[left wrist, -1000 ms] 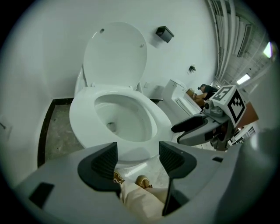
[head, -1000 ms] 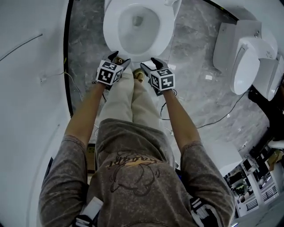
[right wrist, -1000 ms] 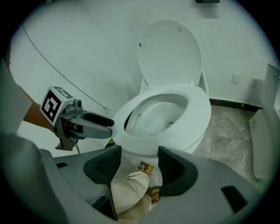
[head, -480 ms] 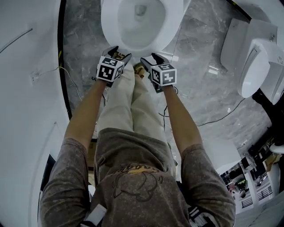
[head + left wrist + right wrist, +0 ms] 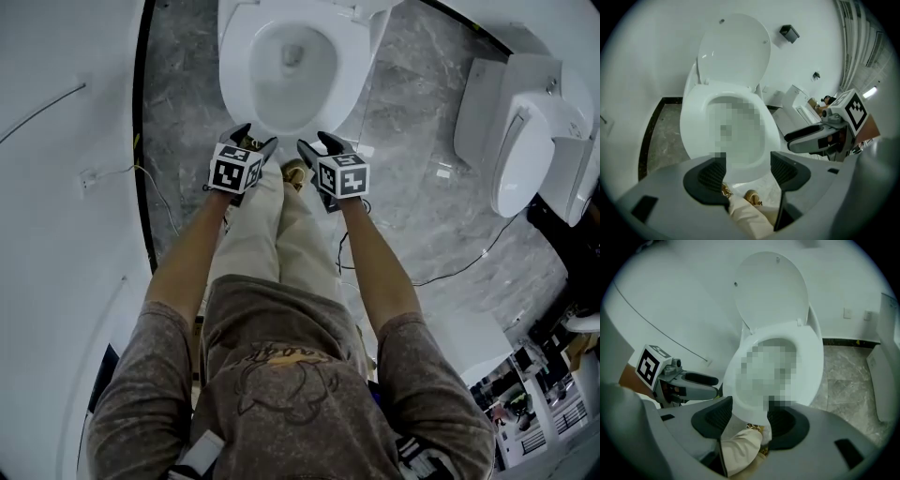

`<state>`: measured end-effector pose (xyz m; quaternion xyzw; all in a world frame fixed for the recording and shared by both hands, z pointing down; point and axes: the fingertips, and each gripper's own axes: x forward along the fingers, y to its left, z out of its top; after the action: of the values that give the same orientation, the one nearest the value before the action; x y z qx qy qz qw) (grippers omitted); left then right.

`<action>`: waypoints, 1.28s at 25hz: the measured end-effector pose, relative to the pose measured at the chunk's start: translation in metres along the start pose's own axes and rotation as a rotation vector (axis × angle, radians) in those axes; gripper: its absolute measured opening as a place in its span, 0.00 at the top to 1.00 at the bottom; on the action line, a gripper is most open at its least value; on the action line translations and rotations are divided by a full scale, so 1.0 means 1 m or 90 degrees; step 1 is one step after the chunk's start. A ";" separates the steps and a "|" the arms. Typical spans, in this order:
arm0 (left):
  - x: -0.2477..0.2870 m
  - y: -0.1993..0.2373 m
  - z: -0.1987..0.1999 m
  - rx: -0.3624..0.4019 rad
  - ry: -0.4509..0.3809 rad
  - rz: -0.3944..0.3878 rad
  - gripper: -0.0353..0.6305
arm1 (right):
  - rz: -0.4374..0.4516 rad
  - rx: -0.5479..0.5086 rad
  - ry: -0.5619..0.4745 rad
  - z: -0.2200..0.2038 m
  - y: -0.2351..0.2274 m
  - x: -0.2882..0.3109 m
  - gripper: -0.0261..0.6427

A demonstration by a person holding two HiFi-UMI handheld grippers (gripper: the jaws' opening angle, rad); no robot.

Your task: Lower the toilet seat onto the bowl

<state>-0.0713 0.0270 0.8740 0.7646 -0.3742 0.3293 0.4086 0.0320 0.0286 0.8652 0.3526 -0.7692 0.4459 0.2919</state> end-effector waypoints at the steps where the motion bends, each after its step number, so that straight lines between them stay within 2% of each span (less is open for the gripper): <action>1: -0.012 -0.005 0.012 0.003 -0.016 0.000 0.51 | -0.002 -0.005 -0.013 0.011 0.004 -0.011 0.59; 6: -0.090 -0.026 0.089 0.025 -0.105 -0.001 0.51 | -0.004 -0.043 -0.106 0.084 0.039 -0.081 0.59; 13: -0.224 -0.080 0.186 0.091 -0.244 -0.026 0.51 | -0.003 -0.137 -0.249 0.170 0.110 -0.203 0.59; 19: -0.326 -0.132 0.221 0.125 -0.321 -0.057 0.51 | 0.022 -0.218 -0.330 0.204 0.175 -0.295 0.59; 24: -0.376 -0.163 0.250 0.139 -0.370 -0.077 0.51 | 0.022 -0.211 -0.429 0.228 0.189 -0.367 0.59; 25: -0.385 -0.167 0.254 0.148 -0.383 -0.079 0.52 | 0.019 -0.208 -0.455 0.231 0.190 -0.379 0.63; 26: -0.393 -0.170 0.257 0.158 -0.397 -0.077 0.55 | 0.015 -0.207 -0.481 0.232 0.192 -0.390 0.72; 27: -0.402 -0.171 0.259 0.167 -0.413 -0.071 0.64 | 0.011 -0.207 -0.504 0.233 0.194 -0.398 0.79; 29: -0.415 -0.170 0.263 0.175 -0.447 -0.055 0.79 | -0.002 -0.205 -0.540 0.232 0.196 -0.411 0.84; 32: -0.425 -0.165 0.269 0.167 -0.493 -0.045 0.92 | -0.030 -0.216 -0.574 0.231 0.197 -0.420 0.90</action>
<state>-0.0931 -0.0152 0.3466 0.8900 -0.4286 0.0481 0.1478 0.0867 0.0104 0.3502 0.4756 -0.8728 0.1098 -0.0072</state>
